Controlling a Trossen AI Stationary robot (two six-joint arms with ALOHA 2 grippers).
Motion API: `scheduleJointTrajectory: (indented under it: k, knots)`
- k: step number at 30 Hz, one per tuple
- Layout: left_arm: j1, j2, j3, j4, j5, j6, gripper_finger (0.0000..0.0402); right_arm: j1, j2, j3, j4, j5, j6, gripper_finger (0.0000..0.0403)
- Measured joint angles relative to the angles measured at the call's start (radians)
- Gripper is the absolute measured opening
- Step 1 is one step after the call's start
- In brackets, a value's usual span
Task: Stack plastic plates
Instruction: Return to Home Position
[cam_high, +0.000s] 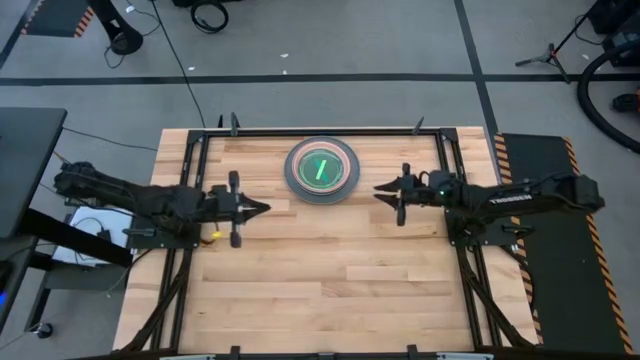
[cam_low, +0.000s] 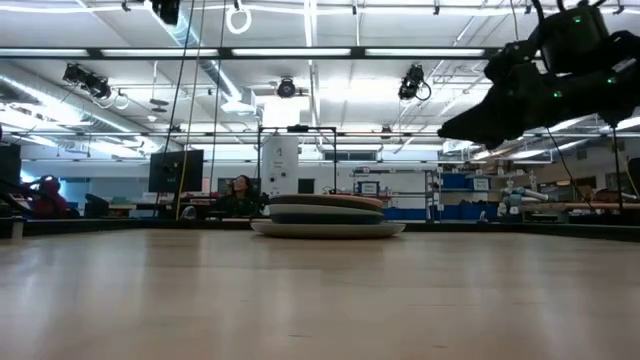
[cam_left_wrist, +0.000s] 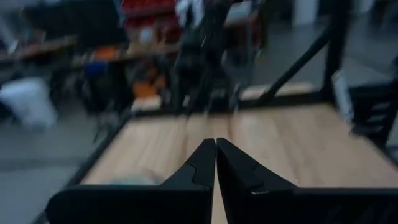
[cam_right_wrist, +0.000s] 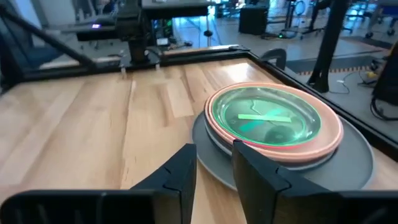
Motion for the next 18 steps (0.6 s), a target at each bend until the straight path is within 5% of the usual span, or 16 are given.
scheduleJointTrajectory:
  k: [5, 13, 18]
  knots:
    - [0.035, -0.013, 0.000, 0.133, 0.137, 0.065, 0.0023, 0.007, -0.067, -0.013, 0.003, -0.014, 0.052, 0.0106]
    - [0.148, 0.022, 0.000, 0.288, 0.147, -0.006, 0.0023, 0.007, -0.163, 0.030, -0.045, -0.147, 0.121, 0.0105]
    - [0.169, -0.084, 0.000, 0.311, 0.161, 0.090, 0.0023, 0.007, -0.302, 0.050, -0.178, -0.158, 0.134, 0.0105]
